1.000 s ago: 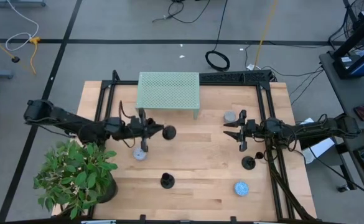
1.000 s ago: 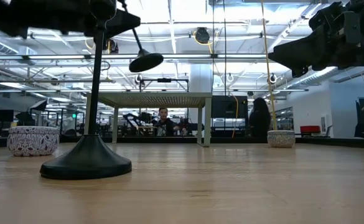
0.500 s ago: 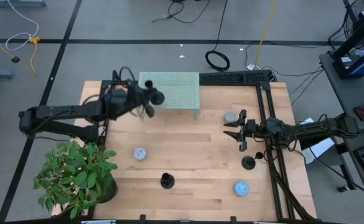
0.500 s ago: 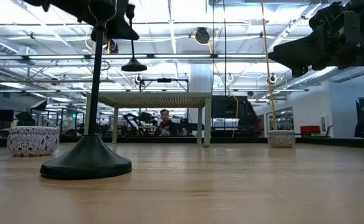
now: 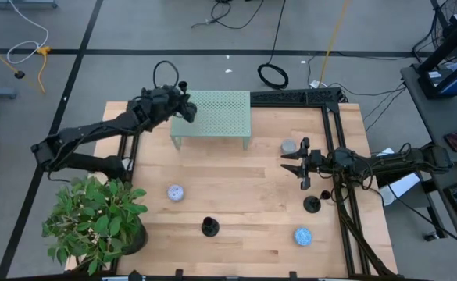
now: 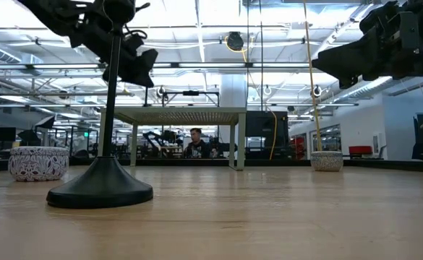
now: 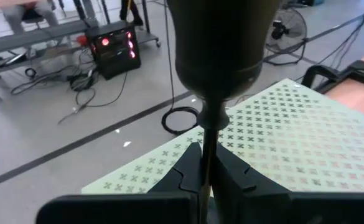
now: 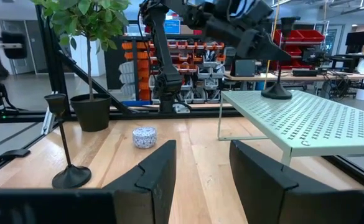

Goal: Pick & Place candle stick holders
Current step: Put the top black candle holder on the shelf

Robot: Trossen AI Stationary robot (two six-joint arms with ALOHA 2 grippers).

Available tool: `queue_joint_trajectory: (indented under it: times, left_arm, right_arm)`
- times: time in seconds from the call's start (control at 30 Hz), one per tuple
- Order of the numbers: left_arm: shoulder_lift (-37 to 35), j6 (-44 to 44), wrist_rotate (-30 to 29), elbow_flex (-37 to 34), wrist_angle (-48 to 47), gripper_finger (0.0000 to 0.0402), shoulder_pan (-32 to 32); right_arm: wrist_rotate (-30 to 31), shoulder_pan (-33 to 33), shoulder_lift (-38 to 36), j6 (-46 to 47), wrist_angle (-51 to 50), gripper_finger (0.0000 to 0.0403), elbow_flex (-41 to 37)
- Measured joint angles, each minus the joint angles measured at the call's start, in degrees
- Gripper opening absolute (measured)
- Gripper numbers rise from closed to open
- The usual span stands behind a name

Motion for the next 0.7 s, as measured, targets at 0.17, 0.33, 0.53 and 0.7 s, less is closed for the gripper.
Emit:
queue_joint_trajectory:
  times: [0.17,0.33,0.53,0.7]
  left_arm:
    - [1.41,0.1,0.27,0.13,1.66,0.0016,2.22]
    - [1.72,0.87,-0.1,0.02,3.47,0.0016,3.49]
    - [1.72,1.69,-0.26,0.02,3.83,0.0017,4.57]
    - [1.72,1.55,-0.23,0.02,3.82,0.002,4.53]
  right_arm:
    - [-0.02,-0.01,0.0,0.0,0.0,0.0167,0.0]
    - [-0.06,-0.02,0.02,0.0,-0.07,0.0205,0.0]
    - [-0.04,0.0,0.02,0.02,-0.11,0.024,0.0]
    - [-0.04,0.0,0.02,0.02,-0.18,0.0246,0.0]
